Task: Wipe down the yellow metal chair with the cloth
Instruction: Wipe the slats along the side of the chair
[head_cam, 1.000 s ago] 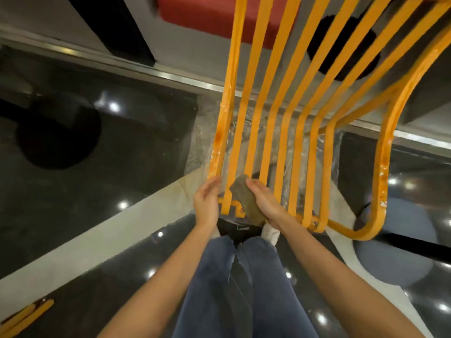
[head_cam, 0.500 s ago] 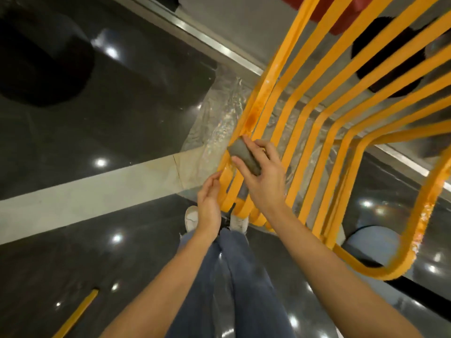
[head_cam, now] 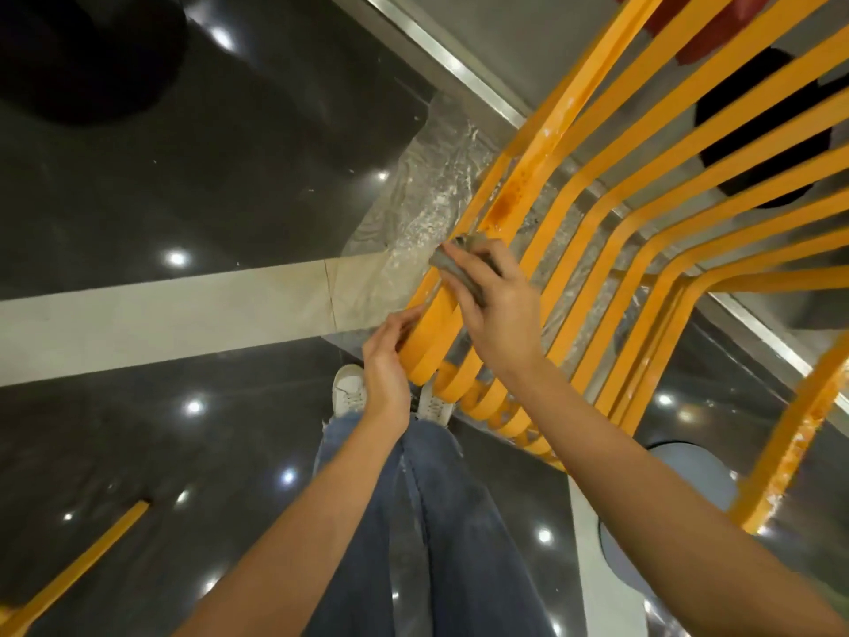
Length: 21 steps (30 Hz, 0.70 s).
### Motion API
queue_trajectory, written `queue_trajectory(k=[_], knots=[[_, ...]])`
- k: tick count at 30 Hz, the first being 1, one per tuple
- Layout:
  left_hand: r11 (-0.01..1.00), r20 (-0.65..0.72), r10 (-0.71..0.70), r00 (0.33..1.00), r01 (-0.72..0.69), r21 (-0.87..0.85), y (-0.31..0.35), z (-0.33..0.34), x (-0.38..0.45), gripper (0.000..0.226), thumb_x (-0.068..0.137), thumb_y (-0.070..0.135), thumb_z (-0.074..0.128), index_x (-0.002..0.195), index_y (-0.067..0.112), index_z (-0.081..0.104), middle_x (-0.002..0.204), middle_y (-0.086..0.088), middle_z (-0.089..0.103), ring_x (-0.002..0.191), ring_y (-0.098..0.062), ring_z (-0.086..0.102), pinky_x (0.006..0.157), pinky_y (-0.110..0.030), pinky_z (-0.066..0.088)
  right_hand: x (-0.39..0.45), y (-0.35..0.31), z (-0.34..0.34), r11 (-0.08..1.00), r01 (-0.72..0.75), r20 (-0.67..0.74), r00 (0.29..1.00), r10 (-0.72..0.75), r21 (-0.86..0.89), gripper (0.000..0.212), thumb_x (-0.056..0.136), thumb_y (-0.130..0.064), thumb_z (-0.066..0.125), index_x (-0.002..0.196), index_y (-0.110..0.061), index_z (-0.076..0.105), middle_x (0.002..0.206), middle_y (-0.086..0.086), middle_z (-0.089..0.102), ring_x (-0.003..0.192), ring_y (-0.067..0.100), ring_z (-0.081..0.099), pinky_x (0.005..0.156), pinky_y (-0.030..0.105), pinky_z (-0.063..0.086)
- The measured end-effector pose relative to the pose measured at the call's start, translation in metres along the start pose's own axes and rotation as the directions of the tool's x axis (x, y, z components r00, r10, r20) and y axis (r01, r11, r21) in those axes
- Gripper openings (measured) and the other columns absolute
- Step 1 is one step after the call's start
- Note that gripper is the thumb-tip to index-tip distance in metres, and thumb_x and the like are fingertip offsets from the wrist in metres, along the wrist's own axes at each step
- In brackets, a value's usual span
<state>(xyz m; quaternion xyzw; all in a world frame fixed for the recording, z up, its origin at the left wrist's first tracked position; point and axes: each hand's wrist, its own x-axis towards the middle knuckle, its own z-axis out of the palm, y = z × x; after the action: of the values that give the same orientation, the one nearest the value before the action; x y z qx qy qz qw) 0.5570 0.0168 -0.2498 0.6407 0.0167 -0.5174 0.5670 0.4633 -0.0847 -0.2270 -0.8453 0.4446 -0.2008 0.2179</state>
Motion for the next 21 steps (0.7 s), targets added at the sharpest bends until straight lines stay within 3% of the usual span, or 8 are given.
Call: queue_trajectory(k=[4,7,10,13,15,18,21], knots=[[0.998,-0.013,-0.03,0.999,0.029,-0.055,0.004,0.003,-0.003,0.039,0.105,0.017,0.034,0.112,-0.006,0.066,0.108,-0.018,0.07,0.103,-0.024,0.066,0.083,-0.024,0.054,-0.04,0.0,-0.012,0.978,0.174,0.205,0.959,-0.195,0.113,0.032,0.097,-0.022,0.063,0.128,-0.018,0.066,0.108,0.007,0.062,0.087,0.013,0.059,0.063,0.031,0.054],[1.0,0.008,-0.011,1.0,0.011,-0.015,0.005,0.003,-0.003,0.034,0.104,0.011,0.038,0.113,-0.006,0.066,0.11,-0.021,0.07,0.101,-0.026,0.067,0.081,-0.024,0.055,-0.014,0.013,-0.018,0.99,0.115,0.168,0.977,-0.128,0.082,0.031,0.097,-0.026,0.063,0.127,-0.022,0.067,0.104,0.006,0.061,0.088,0.017,0.061,0.061,0.033,0.054],[1.0,0.042,0.0,0.999,0.0,0.004,0.007,0.0,-0.002,0.03,0.102,0.01,0.042,0.113,-0.007,0.065,0.11,-0.018,0.07,0.101,-0.022,0.066,0.08,-0.021,0.053,0.009,0.007,-0.008,1.0,0.01,0.059,0.998,-0.01,-0.013,0.03,0.095,-0.027,0.066,0.124,-0.019,0.069,0.104,0.003,0.061,0.09,0.016,0.059,0.064,0.023,0.049],[0.999,0.071,0.016,0.997,-0.019,0.04,0.009,0.0,-0.005,0.022,0.098,-0.002,0.044,0.102,-0.005,0.065,0.093,-0.001,0.072,0.089,-0.007,0.065,0.08,-0.02,0.049,-0.025,-0.008,-0.003,0.995,0.044,0.159,0.985,-0.058,0.092,0.034,0.092,-0.019,0.071,0.126,-0.023,0.068,0.106,0.002,0.06,0.093,0.011,0.058,0.065,0.025,0.049],[0.999,0.071,0.015,0.997,-0.018,0.044,0.009,0.0,-0.004,0.024,0.097,-0.005,0.043,0.107,-0.006,0.065,0.1,-0.008,0.071,0.096,-0.012,0.066,0.084,-0.023,0.051,-0.047,-0.008,-0.01,0.981,0.047,0.224,0.971,-0.09,0.189,0.033,0.093,-0.022,0.068,0.126,-0.028,0.067,0.106,0.0,0.06,0.092,0.008,0.057,0.067,0.027,0.05],[0.994,0.073,0.027,0.997,-0.035,0.099,0.004,-0.003,-0.004,0.025,0.102,0.01,0.046,0.111,0.0,0.067,0.114,-0.016,0.069,0.112,-0.028,0.062,0.098,-0.038,0.05,-0.028,0.002,-0.014,0.974,-0.09,0.092,0.993,0.072,0.207,0.03,0.094,-0.028,0.064,0.125,-0.026,0.068,0.105,-0.004,0.056,0.084,0.008,0.055,0.064,0.027,0.049],[0.992,0.059,0.03,0.998,-0.037,0.122,0.003,-0.002,-0.005,0.028,0.103,0.014,0.044,0.115,0.0,0.066,0.117,-0.018,0.068,0.114,-0.032,0.061,0.1,-0.041,0.049,0.0,-0.002,-0.003,0.965,-0.174,-0.053,0.981,0.188,0.197,0.031,0.093,-0.021,0.067,0.124,-0.017,0.068,0.106,0.001,0.058,0.102,0.011,0.059,0.082,0.025,0.052]])
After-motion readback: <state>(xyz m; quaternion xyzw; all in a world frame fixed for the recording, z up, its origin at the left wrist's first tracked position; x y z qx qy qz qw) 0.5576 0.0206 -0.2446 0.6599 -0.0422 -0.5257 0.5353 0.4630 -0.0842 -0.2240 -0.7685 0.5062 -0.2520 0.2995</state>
